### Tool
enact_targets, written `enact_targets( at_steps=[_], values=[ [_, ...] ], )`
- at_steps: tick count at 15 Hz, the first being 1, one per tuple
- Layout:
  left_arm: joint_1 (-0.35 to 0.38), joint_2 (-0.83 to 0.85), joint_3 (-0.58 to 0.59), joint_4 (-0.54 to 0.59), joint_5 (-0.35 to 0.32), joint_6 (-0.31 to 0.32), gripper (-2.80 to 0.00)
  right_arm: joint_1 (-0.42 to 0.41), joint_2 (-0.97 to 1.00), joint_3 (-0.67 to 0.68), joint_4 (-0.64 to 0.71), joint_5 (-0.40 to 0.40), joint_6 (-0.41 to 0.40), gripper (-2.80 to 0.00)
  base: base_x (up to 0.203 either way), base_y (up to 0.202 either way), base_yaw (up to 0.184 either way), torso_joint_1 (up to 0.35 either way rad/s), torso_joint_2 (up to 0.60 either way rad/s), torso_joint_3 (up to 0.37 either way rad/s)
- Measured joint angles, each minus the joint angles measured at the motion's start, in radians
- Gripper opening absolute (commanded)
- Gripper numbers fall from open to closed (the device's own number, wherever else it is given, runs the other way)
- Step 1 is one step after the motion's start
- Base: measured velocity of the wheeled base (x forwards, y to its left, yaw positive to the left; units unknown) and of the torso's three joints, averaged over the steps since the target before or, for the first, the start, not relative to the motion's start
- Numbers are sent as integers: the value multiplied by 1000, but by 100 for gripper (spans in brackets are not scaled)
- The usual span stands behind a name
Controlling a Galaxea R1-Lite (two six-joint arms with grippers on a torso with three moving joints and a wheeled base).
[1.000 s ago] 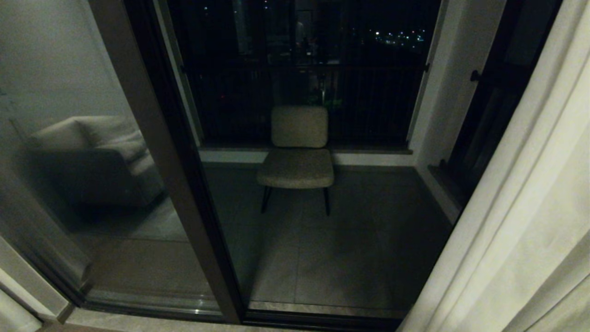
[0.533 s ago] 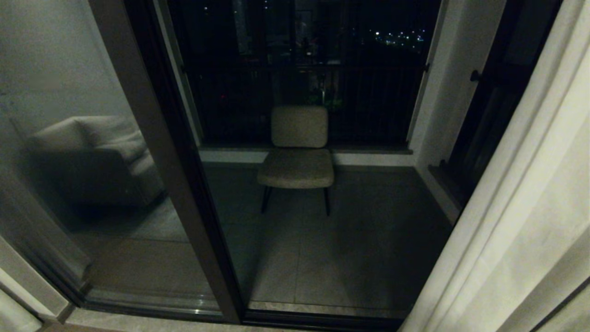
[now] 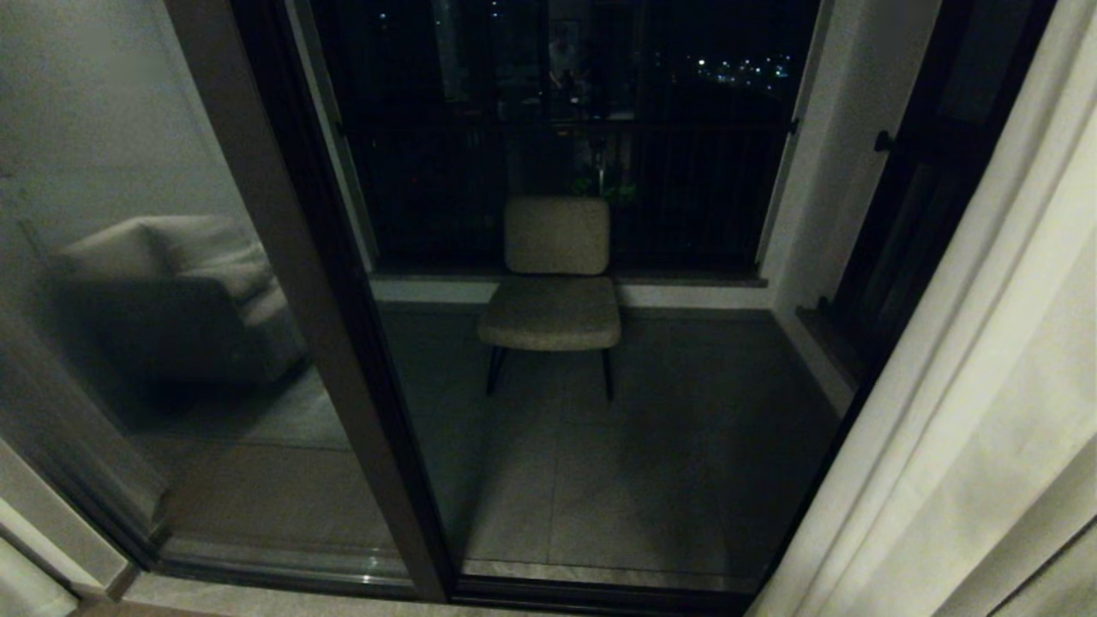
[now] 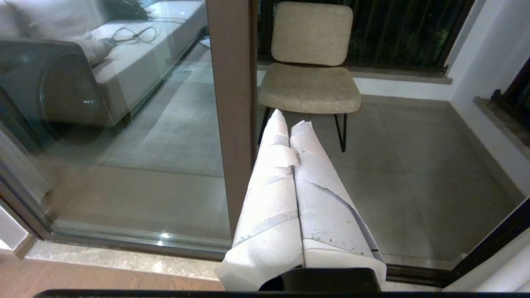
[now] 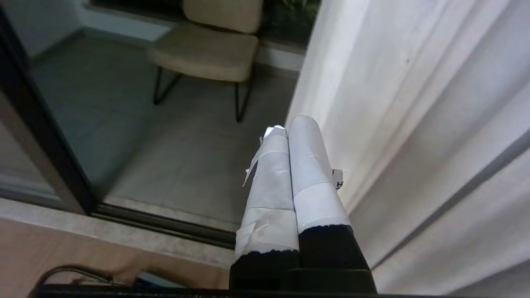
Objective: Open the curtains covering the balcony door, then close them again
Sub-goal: Pull the inner curtains open on both sides
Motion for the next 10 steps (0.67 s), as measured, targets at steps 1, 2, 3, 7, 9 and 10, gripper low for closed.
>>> enact_targets(
  at_steps=[1, 2, 3, 7, 9, 10],
  values=[
    [0, 0, 0, 0, 0, 0, -280, 13, -24, 0, 11, -4, 4, -280, 0, 0, 0, 0, 0, 0],
    [0, 0, 0, 0, 0, 0, -280, 18, -57, 0, 17, -8, 12, -280, 0, 0, 0, 0, 0, 0],
    [0, 0, 0, 0, 0, 0, -280, 18, -91, 0, 21, -13, 21, -280, 0, 0, 0, 0, 0, 0],
    [0, 0, -1, 0, 0, 0, -280, 16, -214, 0, 83, -63, 33, -280, 0, 0, 0, 0, 0, 0],
    [0, 0, -1, 0, 0, 0, -280, 15, -235, 0, 128, -67, 68, -280, 0, 0, 0, 0, 0, 0],
    [0, 0, -1, 0, 0, 0, -280, 15, -240, 0, 131, -67, 75, -280, 0, 0, 0, 0, 0, 0]
  ],
)
